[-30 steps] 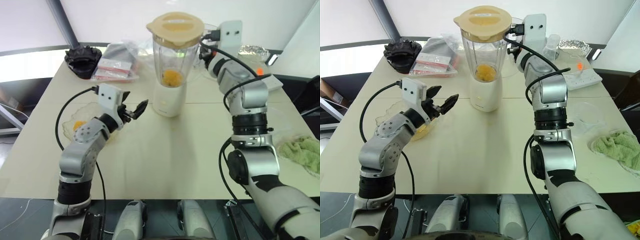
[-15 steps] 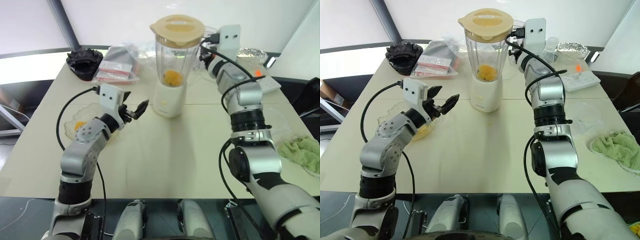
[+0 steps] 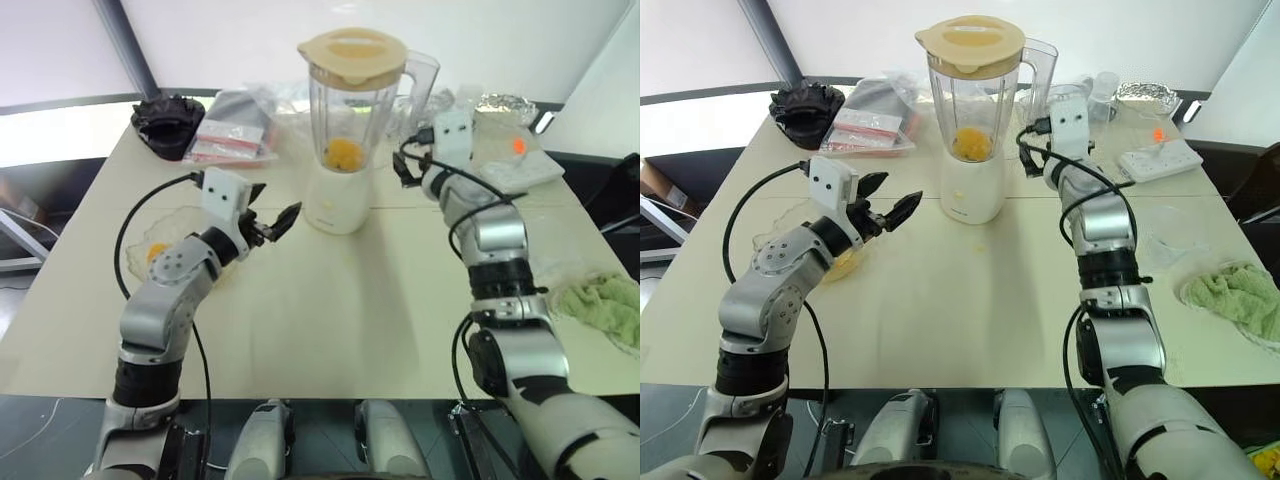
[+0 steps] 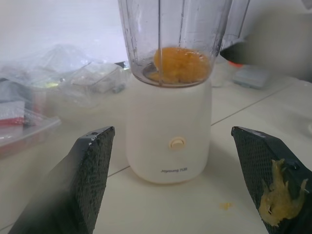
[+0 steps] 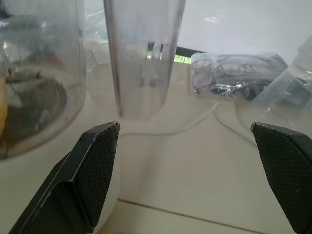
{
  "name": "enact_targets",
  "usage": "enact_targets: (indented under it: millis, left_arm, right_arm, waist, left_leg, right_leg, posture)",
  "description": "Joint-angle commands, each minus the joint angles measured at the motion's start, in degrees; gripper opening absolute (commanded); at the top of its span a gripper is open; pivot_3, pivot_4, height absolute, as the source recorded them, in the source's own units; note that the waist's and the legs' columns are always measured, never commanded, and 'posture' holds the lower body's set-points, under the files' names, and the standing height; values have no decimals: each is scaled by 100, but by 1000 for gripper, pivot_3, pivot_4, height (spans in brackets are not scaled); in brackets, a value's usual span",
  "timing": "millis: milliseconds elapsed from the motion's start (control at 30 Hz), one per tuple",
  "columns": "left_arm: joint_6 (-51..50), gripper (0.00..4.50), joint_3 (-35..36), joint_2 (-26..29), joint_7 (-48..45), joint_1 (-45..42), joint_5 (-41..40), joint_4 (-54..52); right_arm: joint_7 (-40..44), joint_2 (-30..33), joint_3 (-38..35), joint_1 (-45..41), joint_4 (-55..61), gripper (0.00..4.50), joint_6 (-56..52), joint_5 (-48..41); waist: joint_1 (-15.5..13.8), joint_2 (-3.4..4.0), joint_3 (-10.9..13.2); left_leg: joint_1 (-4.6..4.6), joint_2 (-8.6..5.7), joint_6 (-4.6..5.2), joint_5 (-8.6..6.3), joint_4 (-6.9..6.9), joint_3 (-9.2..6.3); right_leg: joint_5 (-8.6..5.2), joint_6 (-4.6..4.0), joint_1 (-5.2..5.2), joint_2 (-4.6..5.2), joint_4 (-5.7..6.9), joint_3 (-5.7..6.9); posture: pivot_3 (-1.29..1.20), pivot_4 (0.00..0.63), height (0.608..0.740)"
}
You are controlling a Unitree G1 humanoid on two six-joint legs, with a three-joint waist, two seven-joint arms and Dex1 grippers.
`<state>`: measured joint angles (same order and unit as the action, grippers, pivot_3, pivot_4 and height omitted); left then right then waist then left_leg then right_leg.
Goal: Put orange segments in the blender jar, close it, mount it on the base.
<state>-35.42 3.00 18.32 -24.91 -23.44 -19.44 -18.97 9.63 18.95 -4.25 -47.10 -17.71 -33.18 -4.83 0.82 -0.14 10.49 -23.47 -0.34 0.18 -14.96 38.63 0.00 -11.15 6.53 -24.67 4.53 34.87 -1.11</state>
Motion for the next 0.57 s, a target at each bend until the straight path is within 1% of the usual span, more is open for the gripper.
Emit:
enact_targets:
  millis: [33,133,233,300,433,567]
  left_arm:
    - [120,4009,72,84,-73,-184,-85,-48]
    - [-99,4009,268,249,-286,-245,-381,-76]
    - [-240,4009,442,474,-319,-278,-530,-159]
    - [-301,4009,544,591,-307,-277,-602,-197]
    - [-176,4009,723,1054,-476,-171,-555,-272]
    - [-360,4009,1223,1484,-767,35,-976,-362]
  right_arm:
    - [608,354,129,689,1502,4424,-514,-218]
    - [1506,906,107,1383,2837,4424,-684,-684]
    - [2188,1480,-313,1923,3799,4424,-833,-1246]
    - [2506,1781,-566,2154,4153,4424,-900,-1545]
    - [3116,2339,-1316,2584,4651,4424,-1204,-2359]
    - [3619,2843,-1941,3045,4880,4424,-1554,-3048]
  waist:
    - [-13,0,0]
    - [1,3,3]
    - [39,0,5]
    - [23,-2,7]
    - [-6,-18,16]
    - [-8,-27,21]
  left_leg:
    - [-1,0,0,0,-2,-1]
    - [-7,0,0,0,-10,2]
    - [-5,2,0,0,-27,8]
    - [0,4,0,0,-35,7]
    - [1,7,0,0,-44,3]
    - [-1,16,-1,-1,-44,8]
  right_leg:
    - [0,0,0,1,-4,0]
    - [0,0,1,0,-34,-2]
    - [1,1,3,0,-63,-4]
    - [1,1,6,-1,-67,-3]
    - [-1,0,6,-5,-72,1]
    - [-2,-1,7,3,-79,0]
  posture:
    - [0,150,740]
    - [0,150,740]
    - [0,150,740]
    - [0,150,740]
    - [0,150,740]
    - [0,150,740]
